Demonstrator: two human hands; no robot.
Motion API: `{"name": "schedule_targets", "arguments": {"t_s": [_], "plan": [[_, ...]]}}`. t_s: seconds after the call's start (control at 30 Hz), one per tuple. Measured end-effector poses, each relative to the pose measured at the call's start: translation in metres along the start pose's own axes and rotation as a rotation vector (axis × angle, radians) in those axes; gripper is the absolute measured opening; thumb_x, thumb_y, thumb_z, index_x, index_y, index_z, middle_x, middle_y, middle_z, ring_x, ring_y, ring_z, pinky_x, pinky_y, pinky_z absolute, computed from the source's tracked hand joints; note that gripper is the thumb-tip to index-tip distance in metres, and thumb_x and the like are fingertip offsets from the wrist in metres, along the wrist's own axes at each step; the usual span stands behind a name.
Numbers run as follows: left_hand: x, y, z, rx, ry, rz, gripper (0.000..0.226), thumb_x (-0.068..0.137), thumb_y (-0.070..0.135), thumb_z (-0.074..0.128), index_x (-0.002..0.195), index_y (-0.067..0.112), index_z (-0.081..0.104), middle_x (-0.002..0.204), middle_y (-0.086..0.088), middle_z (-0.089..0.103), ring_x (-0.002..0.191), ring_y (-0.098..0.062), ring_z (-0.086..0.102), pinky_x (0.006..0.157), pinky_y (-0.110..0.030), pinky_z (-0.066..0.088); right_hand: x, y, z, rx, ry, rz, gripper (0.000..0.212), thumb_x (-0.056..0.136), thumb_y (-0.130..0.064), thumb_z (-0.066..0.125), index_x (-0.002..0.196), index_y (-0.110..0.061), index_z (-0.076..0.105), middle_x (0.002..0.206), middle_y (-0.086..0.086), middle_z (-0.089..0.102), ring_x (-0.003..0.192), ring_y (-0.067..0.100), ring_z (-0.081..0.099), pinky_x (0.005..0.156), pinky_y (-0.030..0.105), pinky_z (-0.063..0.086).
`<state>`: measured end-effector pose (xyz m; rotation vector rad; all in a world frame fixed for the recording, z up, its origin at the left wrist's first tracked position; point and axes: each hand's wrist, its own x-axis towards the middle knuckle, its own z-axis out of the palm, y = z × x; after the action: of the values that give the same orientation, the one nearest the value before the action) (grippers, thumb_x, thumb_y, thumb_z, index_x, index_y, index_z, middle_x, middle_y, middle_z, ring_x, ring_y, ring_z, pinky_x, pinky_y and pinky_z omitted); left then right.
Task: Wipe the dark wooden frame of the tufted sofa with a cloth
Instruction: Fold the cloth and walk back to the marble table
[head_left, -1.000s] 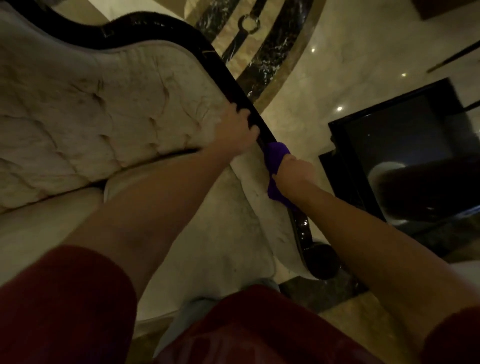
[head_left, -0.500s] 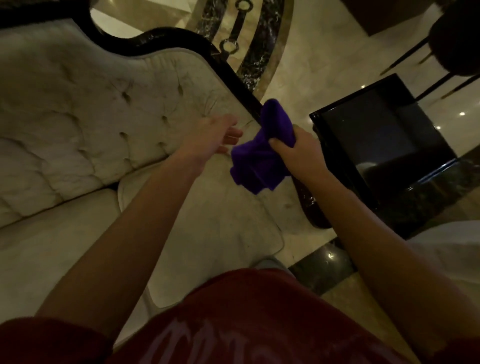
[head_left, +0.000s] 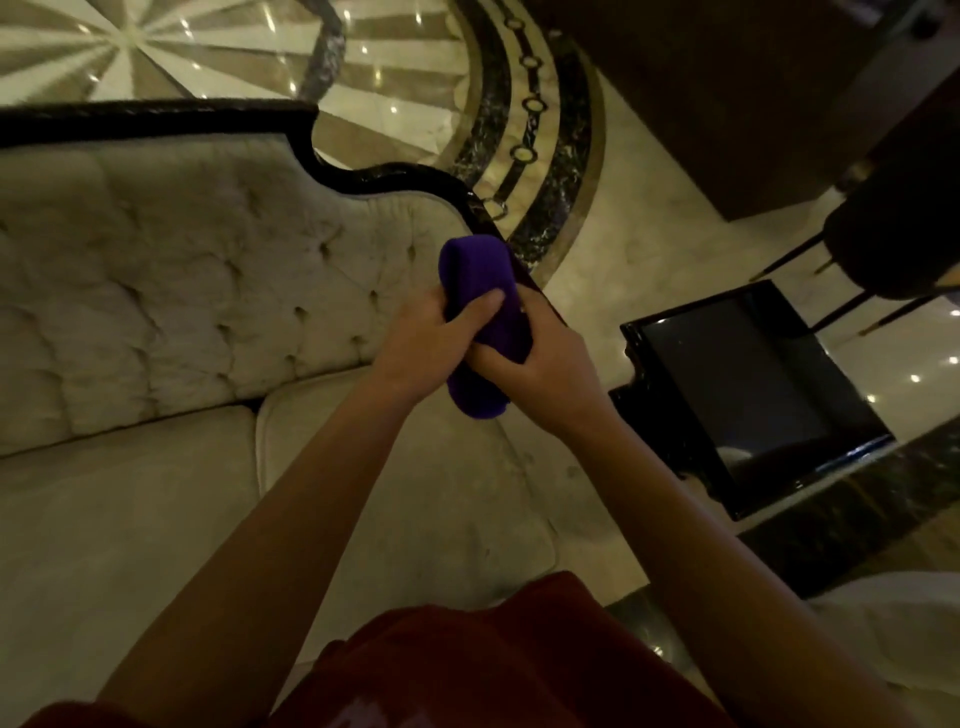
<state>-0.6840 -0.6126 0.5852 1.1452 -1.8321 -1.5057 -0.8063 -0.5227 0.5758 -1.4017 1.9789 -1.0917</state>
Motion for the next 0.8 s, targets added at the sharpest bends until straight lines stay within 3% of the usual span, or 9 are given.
{"name": "schedule_targets", "arguments": {"t_s": [0.07,0.13,0.23,0.3,0.4,0.47,0.63,0.73,0.8], "plan": [[-0.009,0.001,-0.006,-0.019,0.121,0.049,0.013,0.099,0.037,0.065,0.100,0.025,0.071,0.086,0.004,0.076,0.078,-0.005,0.074,0.068,-0.022,0.058,-0.007,0.003,-0.010,0.120,-0.078,0.039,0.052,0.084,-0.072,0.064,0.132,-0.062,0.045,0.114,-0.026,0.069,0.101,-0.003,0.069,0.085,0.035,0.063],[-0.019,-0.001,-0.008,-0.019,0.230,0.044,0.019,0.098,0.037,0.067,0.097,0.019,0.073,0.085,-0.003,0.076,0.077,-0.013,0.074,0.066,-0.031,0.059,-0.015,0.009,-0.020,0.175,-0.161,0.079,0.066,0.088,-0.072,0.056,0.146,-0.044,0.044,0.118,-0.016,0.072,0.107,0.002,0.070,0.094,0.040,0.061],[-0.034,0.003,-0.003,-0.015,0.366,0.010,0.023,0.096,0.038,0.068,0.092,0.016,0.071,0.085,-0.010,0.075,0.077,-0.018,0.073,0.071,-0.043,0.059,-0.024,0.020,-0.034,0.163,-0.233,0.141,0.072,0.087,-0.072,0.049,0.148,-0.033,0.048,0.116,-0.017,0.070,0.109,0.005,0.069,0.098,0.045,0.058],[-0.042,0.010,0.005,-0.024,0.410,0.041,0.014,0.098,0.035,0.067,0.087,0.026,0.068,0.081,-0.003,0.074,0.073,-0.007,0.072,0.069,-0.041,0.058,-0.026,0.030,-0.041,0.219,-0.239,0.217,0.074,0.083,-0.075,0.048,0.141,-0.029,0.055,0.117,-0.010,0.071,0.105,0.008,0.070,0.095,0.045,0.060],[-0.057,0.023,0.012,-0.072,0.413,0.099,0.010,0.099,0.037,0.065,0.089,0.035,0.067,0.080,0.008,0.076,0.072,0.000,0.072,0.061,-0.025,0.059,-0.022,0.043,-0.044,0.344,-0.270,0.307,0.030,0.098,-0.057,0.051,0.115,-0.035,0.065,0.114,-0.005,0.073,0.100,0.013,0.073,0.094,0.050,0.061],[-0.071,0.031,0.012,-0.131,0.373,0.123,0.009,0.097,0.043,0.064,0.094,0.036,0.069,0.089,0.010,0.078,0.080,-0.006,0.075,0.063,-0.022,0.060,-0.018,0.046,-0.041,0.375,-0.314,0.319,0.018,0.104,-0.051,0.050,0.107,-0.039,0.063,0.117,-0.004,0.072,0.105,0.015,0.071,0.095,0.047,0.060],[-0.103,0.034,0.000,-0.281,0.372,0.111,0.031,0.090,0.053,0.067,0.108,0.029,0.073,0.106,0.000,0.079,0.098,-0.016,0.076,0.075,-0.027,0.062,-0.019,0.031,-0.025,0.647,-0.536,0.311,0.055,0.090,-0.077,0.051,0.129,-0.038,0.062,0.133,-0.002,0.067,0.120,0.019,0.068,0.100,0.044,0.056],[-0.120,0.028,-0.015,-0.325,0.440,0.092,0.040,0.090,0.053,0.067,0.122,0.030,0.069,0.118,0.003,0.076,0.110,-0.016,0.073,0.087,-0.033,0.060,-0.025,0.017,0.001,0.911,-0.630,0.389,0.067,0.095,-0.071,0.047,0.145,-0.027,0.056,0.149,0.007,0.059,0.133,0.026,0.061,0.109,0.050,0.051],[-0.133,0.023,-0.028,-0.365,0.476,0.090,0.030,0.095,0.046,0.065,0.122,0.034,0.070,0.121,0.003,0.076,0.112,-0.017,0.072,0.087,-0.031,0.060,-0.031,0.001,0.021,1.004,-0.724,0.421,0.072,0.100,-0.066,0.040,0.154,-0.019,0.046,0.155,0.012,0.052,0.140,0.030,0.054,0.117,0.055,0.043]]}}
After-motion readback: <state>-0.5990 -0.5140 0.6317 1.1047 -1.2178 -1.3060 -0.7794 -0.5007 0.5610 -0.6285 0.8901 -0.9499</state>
